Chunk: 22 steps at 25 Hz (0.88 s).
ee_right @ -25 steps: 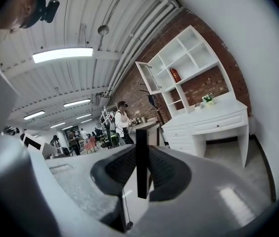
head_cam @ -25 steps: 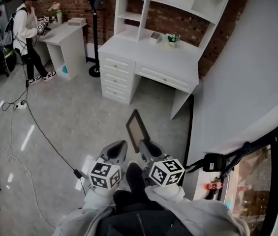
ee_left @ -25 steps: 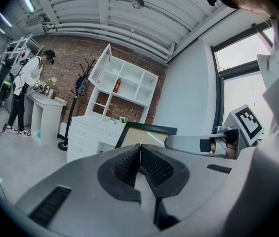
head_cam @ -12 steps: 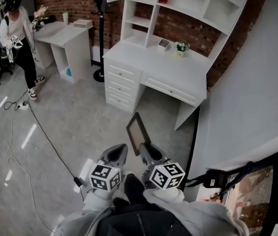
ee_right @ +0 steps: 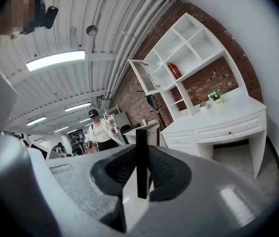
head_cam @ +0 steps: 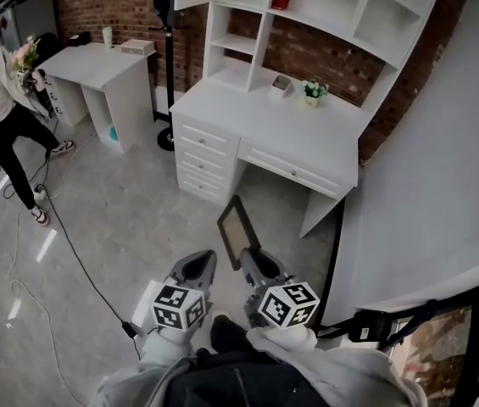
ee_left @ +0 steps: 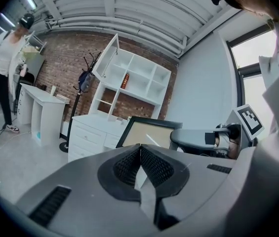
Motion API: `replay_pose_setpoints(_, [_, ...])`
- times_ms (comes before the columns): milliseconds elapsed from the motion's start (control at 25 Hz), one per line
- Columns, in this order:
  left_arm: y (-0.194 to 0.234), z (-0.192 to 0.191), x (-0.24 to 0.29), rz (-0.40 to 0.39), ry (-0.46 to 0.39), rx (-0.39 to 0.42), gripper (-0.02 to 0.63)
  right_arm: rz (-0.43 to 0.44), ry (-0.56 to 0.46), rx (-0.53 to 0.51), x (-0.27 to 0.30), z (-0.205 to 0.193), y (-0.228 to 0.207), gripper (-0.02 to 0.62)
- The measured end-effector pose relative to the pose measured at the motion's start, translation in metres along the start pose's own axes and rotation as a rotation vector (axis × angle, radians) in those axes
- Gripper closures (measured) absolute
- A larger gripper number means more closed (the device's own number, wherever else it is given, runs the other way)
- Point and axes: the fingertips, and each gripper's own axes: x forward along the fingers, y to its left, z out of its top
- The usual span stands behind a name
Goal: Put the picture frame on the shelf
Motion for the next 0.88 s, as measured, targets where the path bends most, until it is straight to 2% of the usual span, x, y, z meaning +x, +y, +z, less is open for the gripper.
replay_pose_setpoints(560, [0.008, 0.016, 0.084, -0.014, -0.010, 0.012, 0.601, 0.009, -0.040, 0.001, 0.038, 0.036, -0.068, 0.529])
replay_pose_setpoints(880, [0.009, 0.018, 0.114, -0.015, -0.010, 0.011, 0.601, 0.017, -0.038, 0.010, 0.051, 0.044, -0.094, 0.529])
